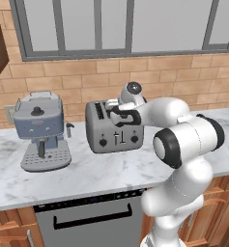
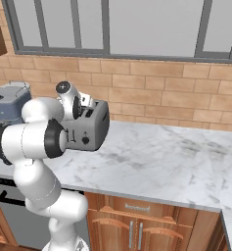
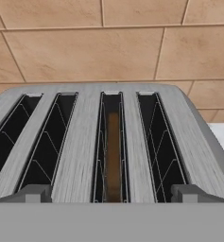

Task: Start the toaster. Once the lever pops up, take the bread to the plate on the dining counter.

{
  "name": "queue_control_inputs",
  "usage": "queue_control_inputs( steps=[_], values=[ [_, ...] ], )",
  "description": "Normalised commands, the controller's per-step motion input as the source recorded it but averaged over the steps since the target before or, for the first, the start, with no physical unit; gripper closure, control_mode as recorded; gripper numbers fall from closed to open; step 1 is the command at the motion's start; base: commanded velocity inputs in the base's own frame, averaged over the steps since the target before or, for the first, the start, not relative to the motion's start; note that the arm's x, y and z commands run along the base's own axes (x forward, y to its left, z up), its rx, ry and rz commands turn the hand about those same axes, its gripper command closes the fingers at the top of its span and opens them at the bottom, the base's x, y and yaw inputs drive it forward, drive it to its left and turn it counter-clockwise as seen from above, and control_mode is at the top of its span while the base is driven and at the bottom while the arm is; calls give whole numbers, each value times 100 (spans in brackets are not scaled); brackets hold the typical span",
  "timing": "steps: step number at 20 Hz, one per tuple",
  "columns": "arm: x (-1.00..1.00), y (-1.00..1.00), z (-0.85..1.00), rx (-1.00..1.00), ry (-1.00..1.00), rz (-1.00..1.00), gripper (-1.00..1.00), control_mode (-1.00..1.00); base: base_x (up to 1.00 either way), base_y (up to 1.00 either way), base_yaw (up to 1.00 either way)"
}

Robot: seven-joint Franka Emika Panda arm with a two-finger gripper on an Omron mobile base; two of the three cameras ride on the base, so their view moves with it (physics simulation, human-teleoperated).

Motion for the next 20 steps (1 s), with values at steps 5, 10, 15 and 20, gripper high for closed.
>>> queue_control_inputs(
  steps=[5, 10, 15, 20],
  values=[
    [0, 0, 0, 0, 0, 0, -100, -100, 0, 0, 0],
    [0, 0, 0, 0, 0, 0, -100, -100, 0, 0, 0],
    [0, 0, 0, 0, 0, 0, -100, -100, 0, 0, 0],
    [0, 0, 0, 0, 0, 0, -100, -100, 0, 0, 0]
  ],
)
